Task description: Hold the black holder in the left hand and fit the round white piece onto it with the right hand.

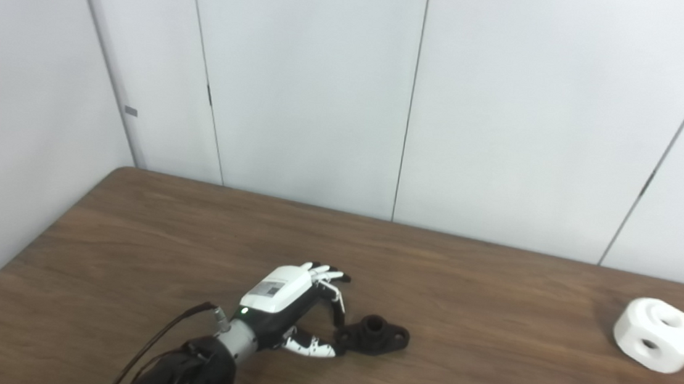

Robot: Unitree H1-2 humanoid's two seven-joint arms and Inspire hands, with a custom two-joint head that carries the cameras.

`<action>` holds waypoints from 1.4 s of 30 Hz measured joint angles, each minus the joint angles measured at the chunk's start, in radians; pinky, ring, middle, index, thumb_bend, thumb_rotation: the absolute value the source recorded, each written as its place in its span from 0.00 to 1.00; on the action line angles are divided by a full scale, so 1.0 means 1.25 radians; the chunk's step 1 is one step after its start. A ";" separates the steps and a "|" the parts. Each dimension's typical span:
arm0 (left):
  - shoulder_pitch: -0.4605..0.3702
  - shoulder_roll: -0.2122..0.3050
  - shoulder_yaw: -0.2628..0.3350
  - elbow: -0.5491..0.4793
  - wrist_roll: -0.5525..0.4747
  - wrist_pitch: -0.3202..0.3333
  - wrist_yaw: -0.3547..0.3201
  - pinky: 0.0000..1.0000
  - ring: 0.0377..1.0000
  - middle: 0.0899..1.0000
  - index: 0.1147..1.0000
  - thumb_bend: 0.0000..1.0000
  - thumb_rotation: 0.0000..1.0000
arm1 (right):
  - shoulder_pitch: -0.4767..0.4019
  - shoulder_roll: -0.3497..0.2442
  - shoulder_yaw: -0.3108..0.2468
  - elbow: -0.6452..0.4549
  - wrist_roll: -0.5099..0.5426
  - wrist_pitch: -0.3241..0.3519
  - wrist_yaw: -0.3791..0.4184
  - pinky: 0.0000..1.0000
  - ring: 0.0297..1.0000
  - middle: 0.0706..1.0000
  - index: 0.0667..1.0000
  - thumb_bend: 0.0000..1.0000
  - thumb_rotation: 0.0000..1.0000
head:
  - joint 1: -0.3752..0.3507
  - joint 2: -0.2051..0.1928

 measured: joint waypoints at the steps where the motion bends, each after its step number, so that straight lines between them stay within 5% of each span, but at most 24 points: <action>1: 0.001 0.000 -0.001 -0.007 0.006 0.000 -0.008 1.00 0.96 0.90 0.42 0.51 0.05 | 0.002 0.000 0.000 -0.003 0.002 0.004 0.000 0.56 0.73 0.80 0.82 0.66 0.77 | -0.002 0.001; 20: 0.042 -0.004 -0.018 -0.040 0.010 -0.065 -0.043 1.00 0.96 0.89 0.41 0.52 0.05 | 0.016 0.000 0.013 -0.050 0.004 0.046 0.001 0.60 0.75 0.79 0.82 0.61 0.71 | -0.091 0.018; 42: 0.046 -0.006 -0.011 -0.066 0.010 -0.051 -0.088 1.00 0.98 0.91 0.42 0.51 0.05 | 0.019 0.002 0.025 -0.050 -0.001 0.045 -0.006 0.59 0.73 0.78 0.82 0.70 0.74 | -0.112 0.017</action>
